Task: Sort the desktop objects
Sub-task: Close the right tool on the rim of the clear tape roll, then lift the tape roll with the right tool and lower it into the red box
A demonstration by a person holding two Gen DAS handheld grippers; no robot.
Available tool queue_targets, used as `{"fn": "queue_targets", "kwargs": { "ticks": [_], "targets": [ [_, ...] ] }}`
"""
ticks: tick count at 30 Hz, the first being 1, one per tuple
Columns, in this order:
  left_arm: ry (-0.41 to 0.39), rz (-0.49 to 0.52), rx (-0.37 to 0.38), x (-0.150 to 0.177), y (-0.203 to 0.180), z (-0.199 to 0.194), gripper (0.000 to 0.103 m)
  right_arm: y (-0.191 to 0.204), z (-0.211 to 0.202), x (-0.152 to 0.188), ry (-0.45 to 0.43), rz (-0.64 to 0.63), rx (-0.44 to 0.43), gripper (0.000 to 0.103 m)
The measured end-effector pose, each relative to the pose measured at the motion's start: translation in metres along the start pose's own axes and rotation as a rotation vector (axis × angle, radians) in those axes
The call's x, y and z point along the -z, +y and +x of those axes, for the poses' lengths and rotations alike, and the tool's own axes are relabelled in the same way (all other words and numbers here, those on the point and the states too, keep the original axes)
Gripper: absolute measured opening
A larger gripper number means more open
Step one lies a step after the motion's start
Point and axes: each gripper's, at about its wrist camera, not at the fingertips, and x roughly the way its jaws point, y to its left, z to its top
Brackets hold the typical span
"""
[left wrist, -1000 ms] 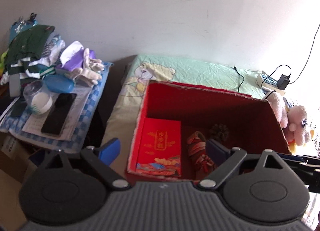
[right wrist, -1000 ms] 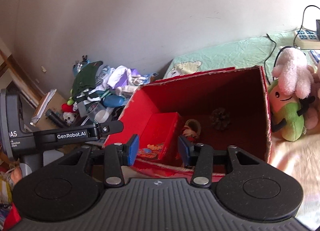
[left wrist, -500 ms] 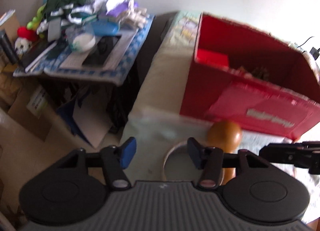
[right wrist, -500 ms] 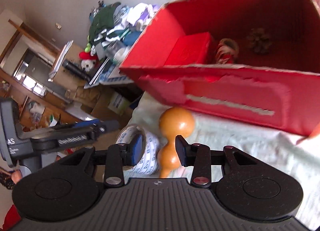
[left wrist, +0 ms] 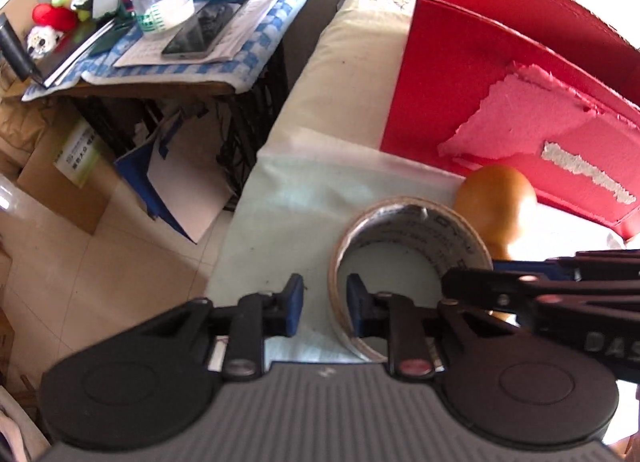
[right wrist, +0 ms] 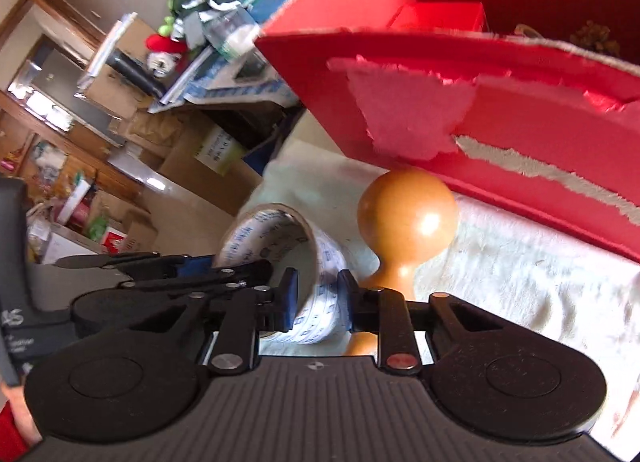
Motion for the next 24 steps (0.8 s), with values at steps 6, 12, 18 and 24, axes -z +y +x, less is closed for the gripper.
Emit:
{"fn": "queue_targets", "kwargs": {
  "ticks": [6, 12, 18, 24],
  "targets": [
    [0.009, 0.031, 0.023, -0.001, -0.004, 0.000, 0.004, -0.001, -0.001, 0.002, -0.010, 0.007, -0.003, 0.020],
    [-0.055, 0.051, 0.051, -0.002, -0.005, -0.032, 0.004, 0.004, -0.024, 0.006, -0.060, -0.058, -0.044, 0.017],
    [-0.171, 0.066, 0.084, -0.016, -0.021, -0.081, 0.004, 0.008, -0.061, 0.002, -0.158, -0.076, -0.086, 0.016],
    [-0.333, 0.145, 0.185, -0.053, -0.058, -0.120, 0.006, 0.001, -0.127, -0.007, -0.351, -0.064, -0.065, 0.017]
  ]
}}
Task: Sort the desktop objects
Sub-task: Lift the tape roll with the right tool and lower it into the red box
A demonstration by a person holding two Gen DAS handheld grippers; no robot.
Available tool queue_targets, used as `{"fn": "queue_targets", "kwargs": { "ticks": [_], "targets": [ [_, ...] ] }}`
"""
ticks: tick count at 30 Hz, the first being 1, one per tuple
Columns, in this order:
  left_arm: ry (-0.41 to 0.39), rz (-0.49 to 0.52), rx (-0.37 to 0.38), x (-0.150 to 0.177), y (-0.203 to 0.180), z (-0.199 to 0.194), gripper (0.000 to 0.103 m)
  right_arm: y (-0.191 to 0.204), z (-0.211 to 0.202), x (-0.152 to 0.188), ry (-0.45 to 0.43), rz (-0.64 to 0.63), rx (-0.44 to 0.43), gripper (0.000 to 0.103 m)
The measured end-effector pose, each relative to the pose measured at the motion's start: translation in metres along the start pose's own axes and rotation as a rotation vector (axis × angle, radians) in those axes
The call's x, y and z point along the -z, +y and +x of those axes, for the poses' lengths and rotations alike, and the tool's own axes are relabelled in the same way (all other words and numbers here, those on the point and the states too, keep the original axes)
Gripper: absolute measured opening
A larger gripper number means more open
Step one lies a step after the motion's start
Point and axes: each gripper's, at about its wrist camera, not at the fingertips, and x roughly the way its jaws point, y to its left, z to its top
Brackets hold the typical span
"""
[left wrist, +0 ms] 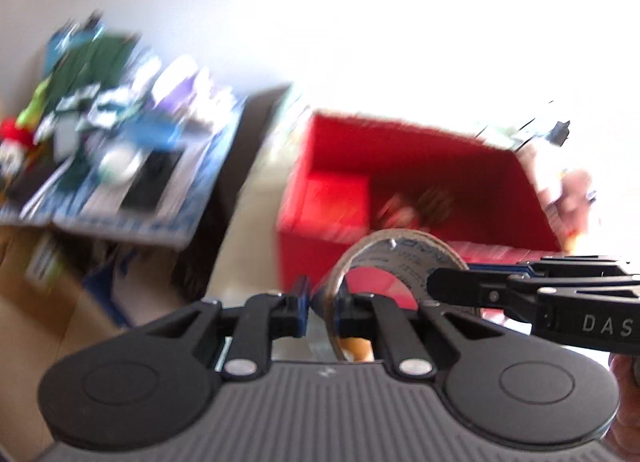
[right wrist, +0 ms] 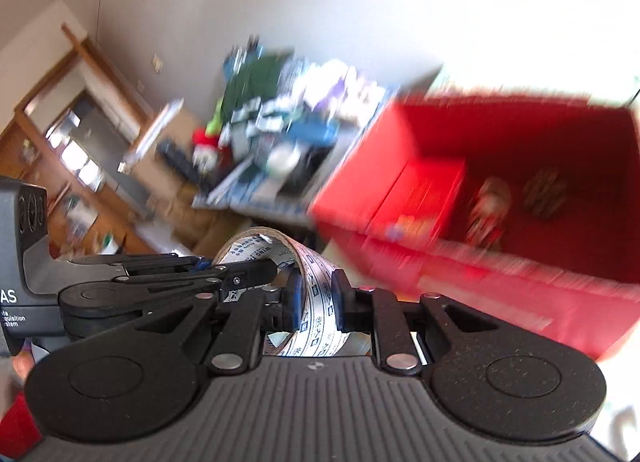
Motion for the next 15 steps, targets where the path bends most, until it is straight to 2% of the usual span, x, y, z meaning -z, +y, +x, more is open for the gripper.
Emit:
{"fn": "queue_targets", "kwargs": {
  "ticks": [5, 8, 12, 15],
  "targets": [
    [-0.056, 0.081, 0.109, -0.041, -0.037, 0.022, 0.005, -0.016, -0.040, -0.022, -0.127, 0.015, 0.119, 0.017],
    [-0.049, 0.125, 0.174, -0.059, -0.058, 0.048, 0.005, -0.032, -0.037, -0.035, -0.173, 0.038, 0.200, 0.017],
    [0.024, 0.161, 0.244, -0.075, -0.075, 0.092, 0.006, -0.066, -0.022, -0.049, -0.181, 0.062, 0.317, 0.016],
    [0.114, 0.176, 0.277, -0.078, -0.077, 0.131, 0.006, -0.099, -0.013, -0.053, -0.136, 0.096, 0.387, 0.015]
  ]
}}
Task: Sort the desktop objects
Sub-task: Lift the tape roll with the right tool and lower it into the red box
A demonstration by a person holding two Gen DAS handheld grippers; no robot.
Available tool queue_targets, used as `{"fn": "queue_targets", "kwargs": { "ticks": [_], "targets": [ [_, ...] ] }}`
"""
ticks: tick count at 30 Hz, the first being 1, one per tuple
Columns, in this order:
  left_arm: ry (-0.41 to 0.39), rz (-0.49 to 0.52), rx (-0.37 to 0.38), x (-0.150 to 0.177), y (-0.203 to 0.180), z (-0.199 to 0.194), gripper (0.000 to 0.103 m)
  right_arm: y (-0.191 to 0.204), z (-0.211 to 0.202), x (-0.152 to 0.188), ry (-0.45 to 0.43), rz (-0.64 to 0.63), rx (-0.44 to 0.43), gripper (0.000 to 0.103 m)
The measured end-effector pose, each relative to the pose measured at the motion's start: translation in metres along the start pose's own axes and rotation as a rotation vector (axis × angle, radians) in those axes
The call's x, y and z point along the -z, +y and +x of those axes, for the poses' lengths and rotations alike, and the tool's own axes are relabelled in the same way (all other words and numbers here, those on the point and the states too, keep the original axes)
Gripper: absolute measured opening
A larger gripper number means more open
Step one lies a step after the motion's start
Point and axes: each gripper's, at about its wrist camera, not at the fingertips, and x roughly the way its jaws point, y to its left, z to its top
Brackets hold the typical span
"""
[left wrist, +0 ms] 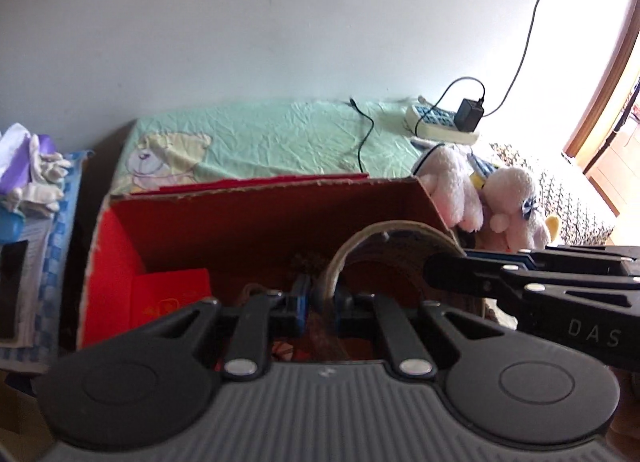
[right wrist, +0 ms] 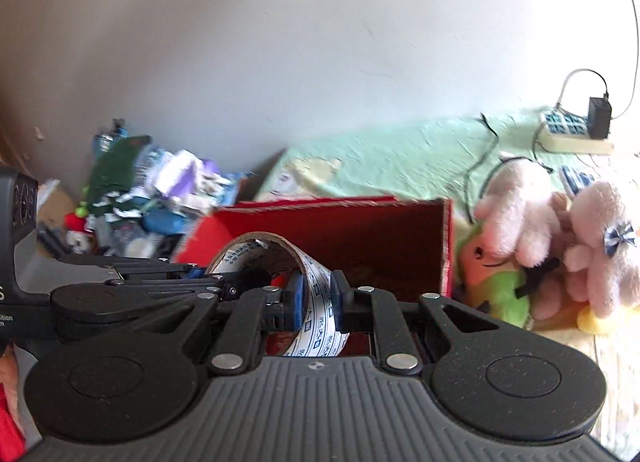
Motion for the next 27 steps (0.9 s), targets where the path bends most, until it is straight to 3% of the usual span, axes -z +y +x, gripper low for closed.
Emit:
{"fn": "queue_targets", "kwargs": {
  "ticks": [6, 12, 15, 22, 27],
  "targets": [
    [0.154, -0.017, 0.029, -0.002, 0.014, 0.054, 0.006, -0.019, 0.037, -0.003, 0.136, -0.003, 0.109, 0.013],
    [0.242, -0.038, 0.024, 0.008, 0.032, 0.069, 0.012, -0.013, 0.075, -0.004, 0.296, -0.036, 0.146, 0.008],
    [0.245, -0.017, 0.015, 0.011, 0.033, 0.067, 0.028, -0.011, 0.086, -0.001, 0.349, -0.047, 0.170, 0.007],
    [0.220, -0.005, -0.022, 0.014, 0.044, 0.059, 0.031, -0.013, 0.102, 0.000, 0.425, -0.004, 0.134, 0.008],
    [0.194, -0.027, 0.002, 0.018, 0.058, 0.053, 0.034, 0.002, 0.091, -0.004, 0.380, -0.024, 0.137, 0.008]
  ]
}}
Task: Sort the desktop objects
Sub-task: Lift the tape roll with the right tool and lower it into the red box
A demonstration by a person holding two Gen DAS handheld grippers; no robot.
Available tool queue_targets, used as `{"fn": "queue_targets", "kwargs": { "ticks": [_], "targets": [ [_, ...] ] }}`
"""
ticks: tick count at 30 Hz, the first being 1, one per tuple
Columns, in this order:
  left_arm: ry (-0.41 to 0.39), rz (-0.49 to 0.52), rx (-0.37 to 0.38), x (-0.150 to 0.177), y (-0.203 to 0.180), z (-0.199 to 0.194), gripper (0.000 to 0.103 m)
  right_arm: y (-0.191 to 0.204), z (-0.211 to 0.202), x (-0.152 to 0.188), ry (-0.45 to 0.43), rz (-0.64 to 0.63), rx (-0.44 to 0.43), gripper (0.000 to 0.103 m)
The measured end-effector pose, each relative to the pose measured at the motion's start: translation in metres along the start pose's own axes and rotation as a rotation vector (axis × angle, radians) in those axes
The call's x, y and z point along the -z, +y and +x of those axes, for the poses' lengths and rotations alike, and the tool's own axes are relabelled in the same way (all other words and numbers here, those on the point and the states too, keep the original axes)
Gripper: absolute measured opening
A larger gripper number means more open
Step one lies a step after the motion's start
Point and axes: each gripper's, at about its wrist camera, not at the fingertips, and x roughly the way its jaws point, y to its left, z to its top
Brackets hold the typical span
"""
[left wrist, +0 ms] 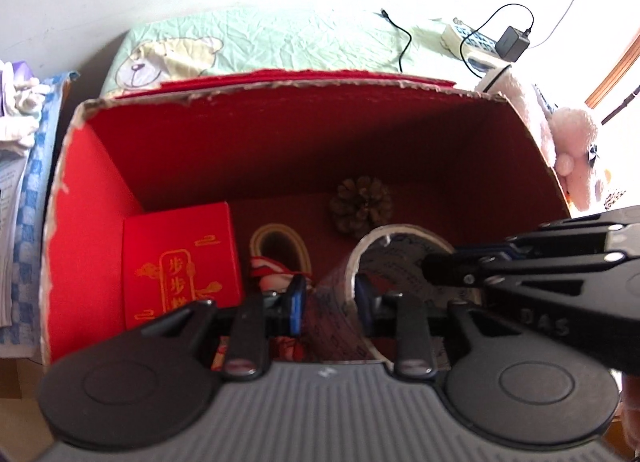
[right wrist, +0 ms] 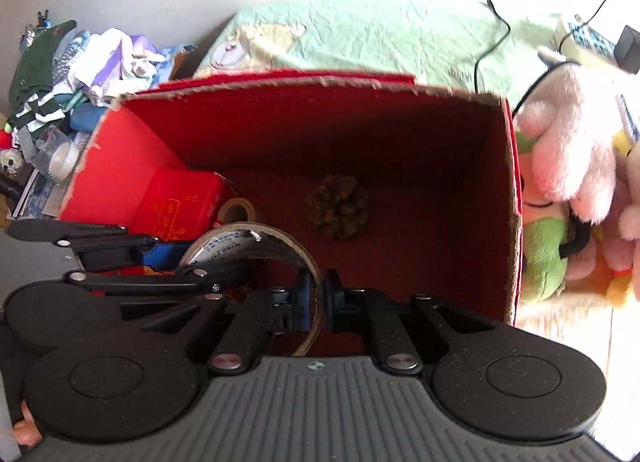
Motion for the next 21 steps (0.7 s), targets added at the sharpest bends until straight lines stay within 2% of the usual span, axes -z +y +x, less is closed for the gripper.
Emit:
{"fn": "queue_targets", "kwargs": {
  "ticks": [3, 6, 8, 10, 11, 13, 15, 18, 21],
  "targets": [
    [-0.004, -0.018, 0.007, 0.002, 0.007, 0.002, 0.044, -0.004, -0.006, -0.001, -0.015, 0.033, -0.019, 0.008],
    [-0.005, -0.028, 0.012, 0.003, 0.010, 0.004, 0.044, -0.008, -0.005, 0.000, -0.003, 0.044, -0.019, 0.008],
    [-0.020, -0.023, 0.001, 0.003, 0.012, 0.003, 0.042, -0.012, -0.011, -0.002, -0.026, 0.064, -0.066, 0.009],
    [-0.039, -0.033, 0.039, 0.004, 0.016, -0.001, 0.057, -0.019, -0.020, -0.002, -0.060, 0.093, -0.100, 0.011],
    [-0.046, -0.040, 0.062, 0.003, 0.018, -0.003, 0.057, -0.019, -0.023, -0.001, -0.072, 0.099, -0.092, 0.010],
    [-0.059, -0.036, 0.062, 0.002, 0.016, -0.005, 0.056, -0.020, -0.027, 0.000, -0.080, 0.110, -0.087, 0.010],
    [-0.078, -0.029, 0.068, 0.002, 0.012, -0.008, 0.048, -0.021, -0.033, 0.003, -0.098, 0.115, -0.089, 0.011],
    [-0.100, -0.029, 0.129, -0.003, 0.008, -0.016, 0.047, -0.023, -0.039, 0.004, -0.136, 0.118, -0.081, 0.010],
    [-0.092, -0.005, 0.124, -0.010, -0.004, -0.013, 0.046, -0.023, -0.041, 0.001, -0.151, 0.109, -0.035, 0.009]
  ]
}}
